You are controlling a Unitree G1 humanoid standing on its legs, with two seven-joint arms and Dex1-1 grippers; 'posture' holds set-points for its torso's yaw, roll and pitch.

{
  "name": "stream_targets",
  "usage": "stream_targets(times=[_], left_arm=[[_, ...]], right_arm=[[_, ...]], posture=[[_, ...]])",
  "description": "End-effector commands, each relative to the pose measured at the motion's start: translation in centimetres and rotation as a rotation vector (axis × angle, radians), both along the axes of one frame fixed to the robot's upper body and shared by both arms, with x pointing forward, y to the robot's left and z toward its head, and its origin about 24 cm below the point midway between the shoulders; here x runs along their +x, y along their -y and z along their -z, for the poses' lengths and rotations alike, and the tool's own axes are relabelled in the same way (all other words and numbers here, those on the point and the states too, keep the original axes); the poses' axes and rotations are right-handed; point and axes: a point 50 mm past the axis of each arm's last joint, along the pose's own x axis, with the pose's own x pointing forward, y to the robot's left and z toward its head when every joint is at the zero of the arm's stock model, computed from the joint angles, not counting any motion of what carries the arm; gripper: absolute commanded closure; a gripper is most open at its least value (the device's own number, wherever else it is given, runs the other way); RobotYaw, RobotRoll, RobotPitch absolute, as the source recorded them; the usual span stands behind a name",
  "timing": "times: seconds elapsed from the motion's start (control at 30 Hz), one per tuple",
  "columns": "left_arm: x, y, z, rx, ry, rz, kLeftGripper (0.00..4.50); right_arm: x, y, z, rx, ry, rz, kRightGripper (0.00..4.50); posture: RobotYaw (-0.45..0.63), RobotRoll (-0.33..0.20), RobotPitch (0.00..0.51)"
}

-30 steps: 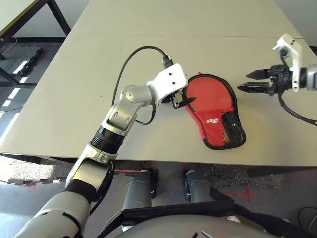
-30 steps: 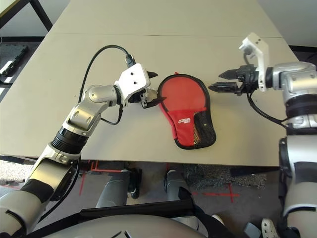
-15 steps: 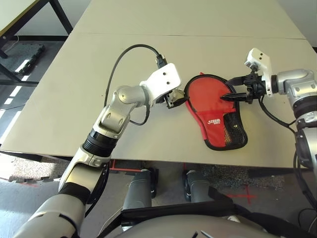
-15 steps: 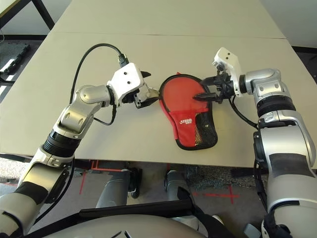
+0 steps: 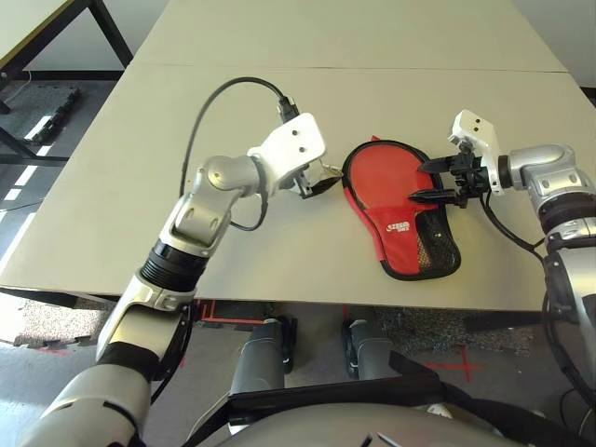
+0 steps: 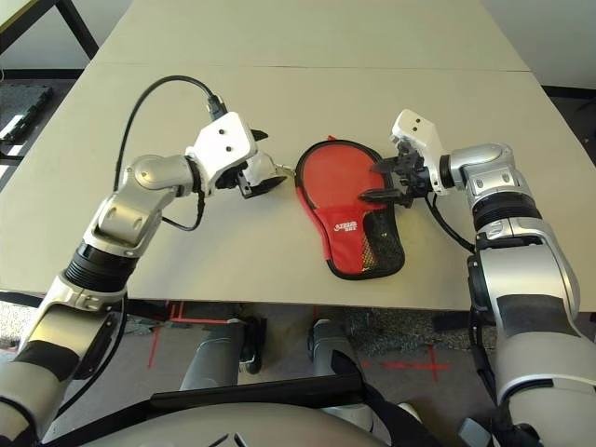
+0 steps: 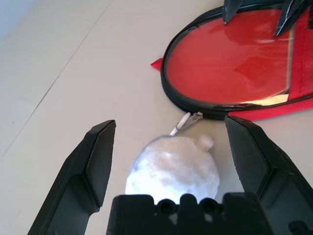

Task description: Store the ping-pong paddle in its case and zip it.

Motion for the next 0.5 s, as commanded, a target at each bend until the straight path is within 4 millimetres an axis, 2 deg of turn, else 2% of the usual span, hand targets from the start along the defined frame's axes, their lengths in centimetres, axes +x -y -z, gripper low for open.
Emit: stream_targets(times=[0.03,0.2,0.5], left_arm=[[0.3,-1.5,0.1,0.051,-0.032,-0.030,0.00],[0.8,-2.5,1.0,0.093,-0.072,-0.046,0.00],[2.7,-2.5,2.6,0.128,-0.102,-0.088,0.00]], right_arm=[[-0.8,-0.1,2.5,-0.036,-0.092,-0.004,0.04],[-0.9,0.0,2.6,-0.034,-0.089,-0.009,0.04],[-1.1,0.1,2.5,-0.026,-0.081,-0.011,0.04]], posture=[[0.12,0.000,0.179],[0.11,0.000,0.180],[0.08,0.000,0.185]])
